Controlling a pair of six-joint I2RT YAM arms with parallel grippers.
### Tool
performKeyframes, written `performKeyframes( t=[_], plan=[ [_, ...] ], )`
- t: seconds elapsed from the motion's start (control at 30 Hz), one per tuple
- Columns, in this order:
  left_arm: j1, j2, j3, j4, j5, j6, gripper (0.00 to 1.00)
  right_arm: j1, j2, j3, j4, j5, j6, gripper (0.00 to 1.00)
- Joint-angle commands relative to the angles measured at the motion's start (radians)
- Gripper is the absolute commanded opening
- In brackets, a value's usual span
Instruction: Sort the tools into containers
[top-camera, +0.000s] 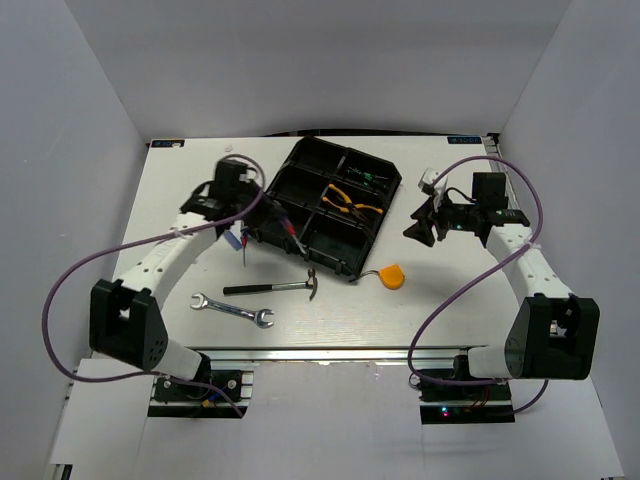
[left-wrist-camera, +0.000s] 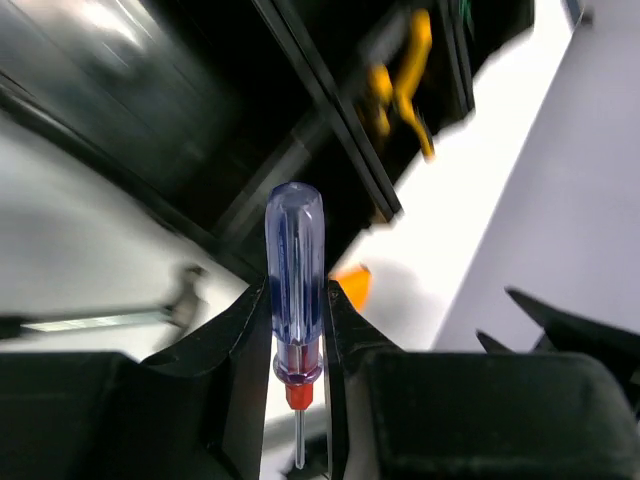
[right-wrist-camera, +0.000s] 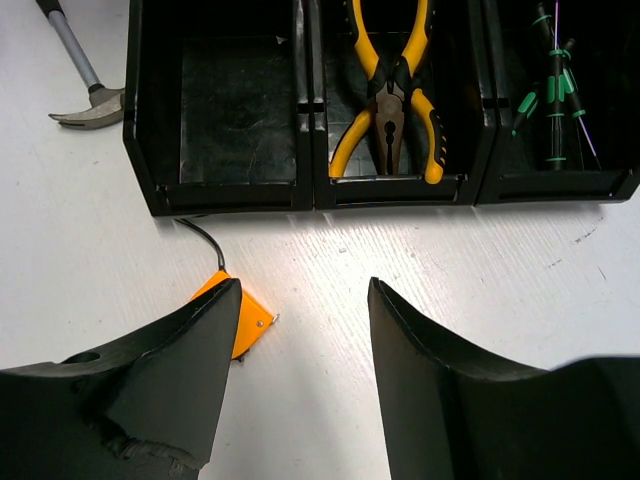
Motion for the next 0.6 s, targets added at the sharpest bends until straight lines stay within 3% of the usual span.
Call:
performKeyframes(
  t=[0.0,0.2,0.37,0.57],
  plan=[
    [-0.122,0.049,0.052,0.028,-0.051,-0.197,0.00,-0.008,-0.036,-0.008,0.000,-0.027,0.001,0.60],
    [-0.278,0.186,0.123,0.026,-0.192,-0.342,0.00,-0.012,-0.059,-0.028,-0.002,-0.026,0.002,0.60],
    [-0.314,0.273,0.151,0.026,-0.217,-0.389,0.03,-0.010,-0.072,-0.039,0.003,-0.027,0.013,0.61],
    [-0.318,0.350,0.192,0.031,-0.231,-0.380,0.22,-0.012,-0.077,-0.045,-0.002,-0.030,0.016,0.61]
  ],
)
